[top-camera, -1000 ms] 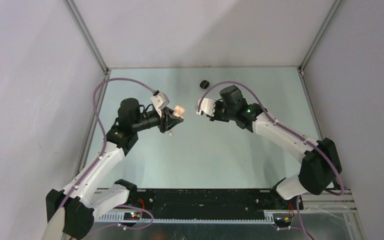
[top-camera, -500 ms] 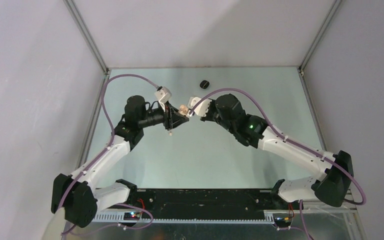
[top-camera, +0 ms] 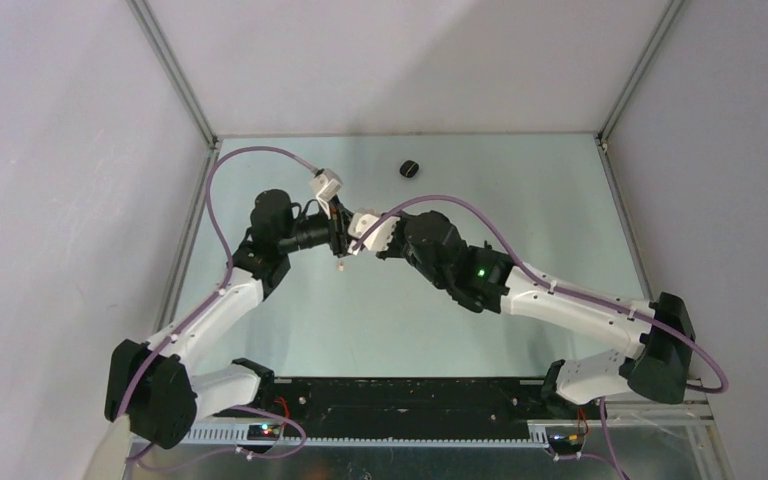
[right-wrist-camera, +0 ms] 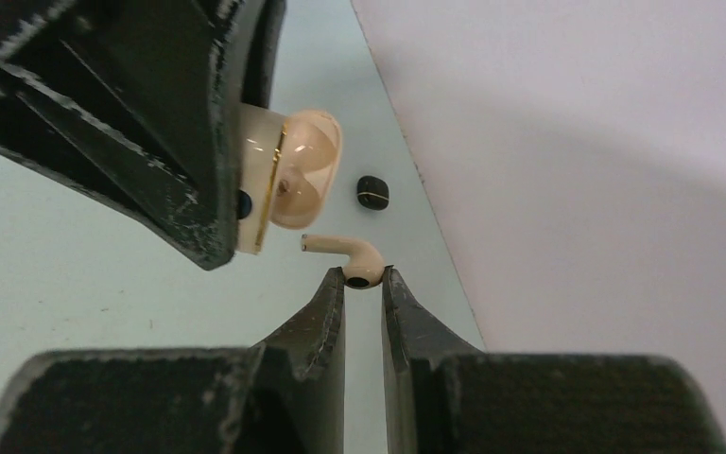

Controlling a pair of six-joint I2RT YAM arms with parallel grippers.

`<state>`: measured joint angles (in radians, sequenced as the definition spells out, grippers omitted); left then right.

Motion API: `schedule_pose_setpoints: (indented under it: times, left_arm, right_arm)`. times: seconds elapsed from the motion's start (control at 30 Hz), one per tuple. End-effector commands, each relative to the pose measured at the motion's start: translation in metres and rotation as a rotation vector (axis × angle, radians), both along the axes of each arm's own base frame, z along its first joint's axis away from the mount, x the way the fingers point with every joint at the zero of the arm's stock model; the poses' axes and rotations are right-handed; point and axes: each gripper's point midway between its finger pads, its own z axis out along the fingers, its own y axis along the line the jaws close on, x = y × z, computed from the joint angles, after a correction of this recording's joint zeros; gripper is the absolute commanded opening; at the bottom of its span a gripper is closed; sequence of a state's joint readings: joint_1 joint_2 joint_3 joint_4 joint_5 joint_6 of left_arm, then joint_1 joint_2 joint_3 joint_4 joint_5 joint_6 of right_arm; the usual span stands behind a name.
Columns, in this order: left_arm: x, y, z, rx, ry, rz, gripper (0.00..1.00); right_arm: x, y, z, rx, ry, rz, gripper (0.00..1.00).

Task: Insert the wireless bluetooth earbuds into the charging case
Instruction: Place the earbud in the charging case.

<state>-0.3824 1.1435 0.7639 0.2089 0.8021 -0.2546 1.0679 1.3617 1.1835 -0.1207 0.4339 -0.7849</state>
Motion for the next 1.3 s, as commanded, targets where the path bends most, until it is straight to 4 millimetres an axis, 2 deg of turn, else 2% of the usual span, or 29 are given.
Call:
schedule_pose_setpoints:
  times: [0.0, 0.5, 1.0, 1.27]
  left_arm:
    - [-0.009, -0.003, 0.013, -0.045, -0.035, -0.035, 0.03]
    - [-0.024, -0.004, 0.030, -0.089, -0.063, -0.098, 0.00]
    - [-0.015, 0.001, 0.028, -0.092, -0.064, -0.051, 0.00]
    - [-0.013, 0.002, 0.027, -0.087, -0.080, -0.038, 0.00]
  right_arm:
    - [-0.004, 0.006, 0.010, 0.053, -0.027, -0.025, 0.03]
    - [-0.010, 0.012, 0.001, 0.042, -0.025, -0.009, 0.02]
    - [-0.024, 0.019, 0.001, 0.052, -0.001, 0.041, 0.01]
    - [-0.033, 0.025, -0.006, 0.032, 0.015, 0.068, 0.01]
